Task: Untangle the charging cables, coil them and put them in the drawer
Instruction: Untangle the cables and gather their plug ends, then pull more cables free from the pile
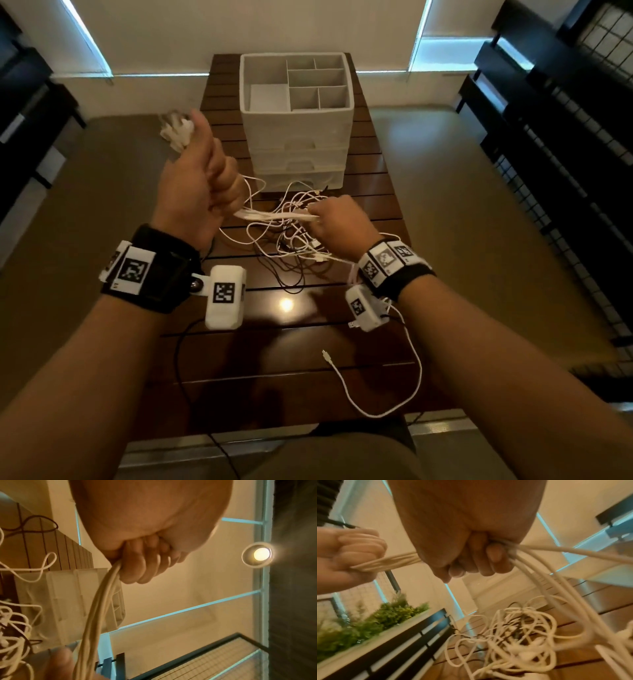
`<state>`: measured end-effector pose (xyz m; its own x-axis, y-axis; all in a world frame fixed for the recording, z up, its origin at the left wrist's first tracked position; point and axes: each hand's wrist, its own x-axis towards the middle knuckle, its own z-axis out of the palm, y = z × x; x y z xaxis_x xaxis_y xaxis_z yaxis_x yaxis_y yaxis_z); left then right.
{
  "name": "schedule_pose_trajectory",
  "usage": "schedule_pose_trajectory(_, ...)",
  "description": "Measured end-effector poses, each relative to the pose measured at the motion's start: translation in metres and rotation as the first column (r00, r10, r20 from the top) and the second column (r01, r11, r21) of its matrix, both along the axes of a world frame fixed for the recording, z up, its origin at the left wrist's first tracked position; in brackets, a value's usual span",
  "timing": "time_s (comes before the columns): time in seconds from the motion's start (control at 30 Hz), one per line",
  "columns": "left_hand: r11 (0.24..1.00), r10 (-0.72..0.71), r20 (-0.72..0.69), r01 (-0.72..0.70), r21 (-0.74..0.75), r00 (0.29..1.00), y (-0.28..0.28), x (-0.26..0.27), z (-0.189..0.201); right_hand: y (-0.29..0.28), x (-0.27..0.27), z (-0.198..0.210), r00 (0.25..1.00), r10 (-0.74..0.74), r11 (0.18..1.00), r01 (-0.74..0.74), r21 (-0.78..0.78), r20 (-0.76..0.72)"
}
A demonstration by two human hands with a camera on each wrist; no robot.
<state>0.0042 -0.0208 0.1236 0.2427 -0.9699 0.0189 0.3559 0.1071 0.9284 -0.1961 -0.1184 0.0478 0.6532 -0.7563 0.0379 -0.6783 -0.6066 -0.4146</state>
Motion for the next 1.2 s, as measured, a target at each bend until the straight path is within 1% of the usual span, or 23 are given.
schedule_pose_trajectory(0.07, 0.993, 0.089, 0.047, -0.092, 0.077, 0.995, 0.004, 0.004, -0.004, -0.012, -0.026, -0.009, 0.995, -0.072, 0.997, 0.073, 0.012, -0.064)
schedule_pose_trajectory(0.17, 0.974, 0.18, 0.027, -0.182, 0.137, 0.983, 0.006, 0.002, -0.007, -0.023, -0.062, -0.021, 0.966, -0.13, 0.988, 0.146, 0.055, -0.224)
schedule_pose_trajectory(0.27, 0.967, 0.198, 0.112, -0.213, 0.138, 0.974, 0.002, -0.017, -0.014, -0.014, -0.073, -0.034, 0.905, -0.084, 0.987, 0.132, 0.086, -0.417)
schedule_pose_trajectory(0.33, 0.974, 0.155, 0.149, -0.176, 0.141, 0.977, -0.001, -0.031, -0.02, -0.006, -0.073, -0.035, 0.895, 0.008, 0.985, 0.069, 0.155, -0.447)
schedule_pose_trajectory(0.43, 0.971, 0.097, 0.178, -0.132, 0.198, 0.979, -0.004, -0.044, -0.028, 0.002, -0.064, -0.012, 0.921, 0.156, 0.948, -0.038, 0.315, -0.358)
schedule_pose_trajectory(0.5, 0.965, 0.079, 0.187, -0.122, 0.232, 0.979, -0.004, -0.052, -0.034, 0.004, -0.051, 0.014, 0.959, 0.182, 0.942, -0.107, 0.318, -0.215)
schedule_pose_trajectory(0.53, 0.96, 0.08, 0.195, -0.128, 0.247, 0.978, -0.004, -0.056, -0.037, 0.004, -0.043, 0.027, 0.982, 0.168, 0.946, -0.136, 0.293, -0.087)
schedule_pose_trajectory(0.57, 0.956, 0.083, 0.206, -0.136, 0.261, 0.975, -0.004, -0.059, -0.04, 0.006, -0.035, 0.042, 0.986, 0.144, 0.953, -0.161, 0.255, 0.085)
schedule_pose_trajectory(0.6, 0.951, 0.08, 0.229, -0.143, 0.274, 0.97, -0.003, -0.061, -0.04, 0.007, -0.028, 0.056, 0.955, 0.107, 0.963, -0.168, 0.211, 0.276)
schedule_pose_trajectory(0.63, 0.95, 0.072, 0.243, -0.141, 0.28, 0.967, -0.002, -0.064, -0.04, 0.011, -0.021, 0.068, 0.897, 0.063, 0.969, -0.16, 0.188, 0.438)
schedule_pose_trajectory(0.67, 0.952, 0.069, 0.25, -0.138, 0.274, 0.966, -0.001, -0.064, -0.039, 0.015, -0.013, 0.078, 0.844, 0.045, 0.969, -0.168, 0.183, 0.534)
schedule_pose_trajectory(0.7, 0.956, 0.064, 0.246, -0.13, 0.264, 0.967, 0.001, -0.064, -0.039, 0.019, -0.006, 0.084, 0.819, 0.06, 0.965, -0.193, 0.175, 0.57)
schedule_pose_trajectory(0.77, 0.96, 0.054, 0.267, -0.123, 0.251, 0.962, 0.002, -0.06, -0.039, 0.027, 0.007, 0.088, 0.82, 0.137, 0.962, -0.244, 0.124, 0.555)
schedule_pose_trajectory(0.87, 0.97, 0.006, 0.365, -0.094, 0.225, 0.931, 0.007, -0.057, -0.038, 0.032, 0.018, 0.086, 0.804, 0.211, 0.963, -0.269, 0.023, 0.556)
schedule_pose_trajectory(0.93, 0.97, -0.011, 0.36, -0.078, 0.23, 0.933, 0.008, -0.058, -0.037, 0.034, 0.028, 0.081, 0.822, 0.293, 0.949, -0.313, -0.043, 0.488)
schedule_pose_trajectory(0.97, 0.982, 0.021, 0.373, -0.09, 0.168, 0.928, 0.009, -0.056, -0.033, 0.036, 0.033, 0.077, 0.84, 0.322, 0.941, -0.335, -0.049, 0.437)
schedule_pose_trajectory(1.0, 0.971, -0.119, 0.342, 0.036, 0.238, 0.932, 0.005, -0.05, -0.029, 0.038, 0.036, 0.072, 0.855, 0.33, 0.939, -0.34, -0.048, 0.399)
schedule_pose_trajectory(1.03, 0.974, -0.107, 0.539, -0.021, 0.226, 0.835, -0.003, -0.044, -0.033, 0.039, 0.039, 0.068, 0.868, 0.321, 0.943, -0.328, -0.048, 0.378)
schedule_pose_trajectory(1.07, 0.98, -0.023, 0.723, -0.128, 0.154, 0.691, -0.012, -0.043, -0.039, 0.039, 0.041, 0.063, 0.879, 0.306, 0.95, -0.309, -0.054, 0.365)
schedule_pose_trajectory(1.1, 0.951, 0.035, 0.754, -0.252, 0.176, 0.656, -0.013, -0.046, -0.034, 0.039, 0.042, 0.061, 0.888, 0.3, 0.953, -0.296, -0.067, 0.349)
schedule_pose_trajectory(1.13, 0.906, 0.066, 0.796, -0.371, 0.205, 0.602, -0.012, -0.048, -0.03, 0.038, 0.043, 0.06, 0.896, 0.304, 0.952, -0.294, -0.081, 0.323)
schedule_pose_trajectory(1.17, 0.894, 0.103, 0.749, -0.39, 0.218, 0.654, -0.007, -0.046, -0.028, 0.037, 0.044, 0.061, 0.901, 0.32, 0.947, -0.308, -0.088, 0.293)
schedule_pose_trajectory(1.2, 0.877, 0.12, 0.515, -0.333, 0.346, 0.849, -0.003, -0.053, -0.022, 0.035, 0.045, 0.064, 0.902, 0.335, 0.942, -0.326, -0.08, 0.272)
